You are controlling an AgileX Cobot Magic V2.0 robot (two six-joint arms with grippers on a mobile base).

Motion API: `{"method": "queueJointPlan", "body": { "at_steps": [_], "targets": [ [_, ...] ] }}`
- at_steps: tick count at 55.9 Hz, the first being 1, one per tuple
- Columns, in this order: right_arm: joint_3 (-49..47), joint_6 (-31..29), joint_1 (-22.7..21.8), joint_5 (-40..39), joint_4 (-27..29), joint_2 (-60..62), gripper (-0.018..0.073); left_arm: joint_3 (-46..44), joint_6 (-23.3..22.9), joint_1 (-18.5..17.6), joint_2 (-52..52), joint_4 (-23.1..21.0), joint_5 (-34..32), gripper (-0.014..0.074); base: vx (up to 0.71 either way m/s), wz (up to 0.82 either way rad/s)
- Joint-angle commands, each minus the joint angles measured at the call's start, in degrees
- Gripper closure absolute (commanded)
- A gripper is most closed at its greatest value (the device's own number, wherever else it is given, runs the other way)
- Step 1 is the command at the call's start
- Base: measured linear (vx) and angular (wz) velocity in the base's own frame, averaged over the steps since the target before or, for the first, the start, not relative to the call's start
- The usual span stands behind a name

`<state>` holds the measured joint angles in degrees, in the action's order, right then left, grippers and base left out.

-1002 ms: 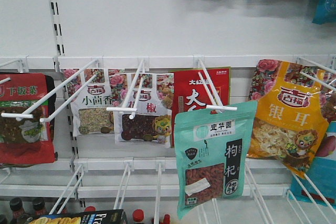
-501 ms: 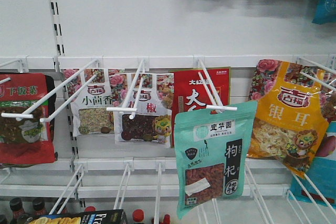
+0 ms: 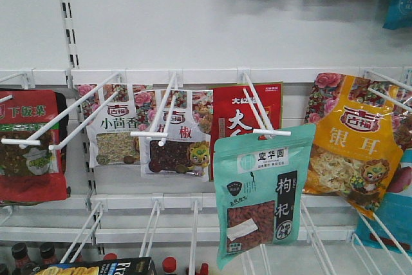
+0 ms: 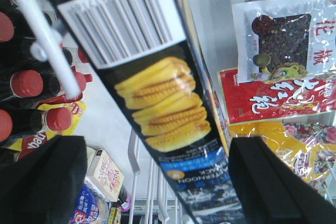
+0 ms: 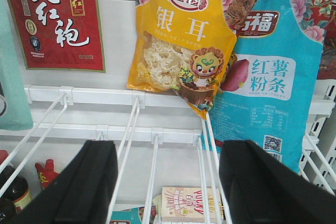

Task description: Pick snacks and fruit into basket

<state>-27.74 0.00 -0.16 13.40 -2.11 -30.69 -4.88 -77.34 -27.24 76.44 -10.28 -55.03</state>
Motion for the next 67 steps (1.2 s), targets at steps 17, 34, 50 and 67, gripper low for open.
{"method": "queueJointPlan", "body": {
  "at_steps": [17, 34, 50, 67],
  "targets": [
    [-1.70, -0.64, -0.25, -4.83, -0.30, -0.54, 0.0069, -7.33, -0.23, -0.38, 5.34, -0.32, -5.99, -0.0019, 0.00, 0.00],
    [-1.70, -0.64, -0.25, -4.83, -0.30, -0.54, 0.0069, -9.67, -0.23, -0.38, 7.41, -0.32, -6.65, 0.0069, 0.00, 0.00],
    [-1.70, -0.64, -0.25, -4.83, -0.30, -0.54, 0.0069, -9.67, -0.23, -0.38, 7.41, -0.32, -6.72, 0.0290, 0.00, 0.00],
    [-1.70, -0.64, -0.25, -4.83, -0.30, -0.54, 0.0069, -9.67, -0.23, -0.38, 7.22, -0.32, -9.34, 0.0384, 0.00, 0.00]
  ]
}}
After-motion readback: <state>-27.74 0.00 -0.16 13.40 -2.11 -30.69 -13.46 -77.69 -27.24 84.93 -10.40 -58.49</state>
